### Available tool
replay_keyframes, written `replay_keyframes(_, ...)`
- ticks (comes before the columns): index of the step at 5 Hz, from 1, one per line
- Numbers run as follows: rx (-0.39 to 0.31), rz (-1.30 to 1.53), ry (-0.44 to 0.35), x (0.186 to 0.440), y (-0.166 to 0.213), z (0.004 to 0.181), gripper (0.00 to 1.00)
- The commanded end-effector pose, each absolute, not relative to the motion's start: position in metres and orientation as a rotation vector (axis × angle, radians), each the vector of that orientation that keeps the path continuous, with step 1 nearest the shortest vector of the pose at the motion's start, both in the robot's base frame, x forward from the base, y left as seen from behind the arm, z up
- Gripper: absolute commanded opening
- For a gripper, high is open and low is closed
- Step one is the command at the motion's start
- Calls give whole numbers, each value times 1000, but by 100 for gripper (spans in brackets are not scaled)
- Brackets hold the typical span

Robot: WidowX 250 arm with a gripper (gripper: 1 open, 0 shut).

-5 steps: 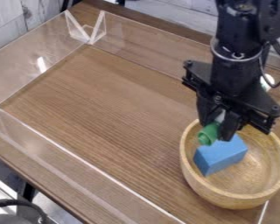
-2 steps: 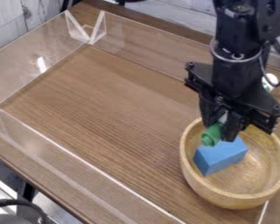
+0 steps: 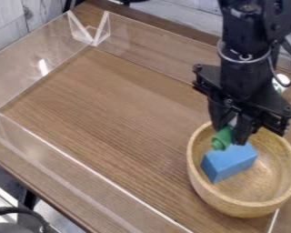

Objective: Put the green marker in the brown bowl

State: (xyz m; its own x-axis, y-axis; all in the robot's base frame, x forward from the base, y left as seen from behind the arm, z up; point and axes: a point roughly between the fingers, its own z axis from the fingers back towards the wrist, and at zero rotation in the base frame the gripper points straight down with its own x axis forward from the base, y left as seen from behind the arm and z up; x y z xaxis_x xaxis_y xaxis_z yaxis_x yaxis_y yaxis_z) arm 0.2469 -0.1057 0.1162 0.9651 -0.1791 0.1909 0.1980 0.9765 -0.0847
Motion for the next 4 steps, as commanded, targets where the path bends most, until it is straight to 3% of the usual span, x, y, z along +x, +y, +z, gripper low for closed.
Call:
replay_keyframes(1, -124, -179, -225, 251, -104, 126, 0)
replay_keyframes(2, -133, -173, -229, 252, -104, 125, 100)
replay_keyframes(4, -141, -172, -221, 252, -104, 124, 100)
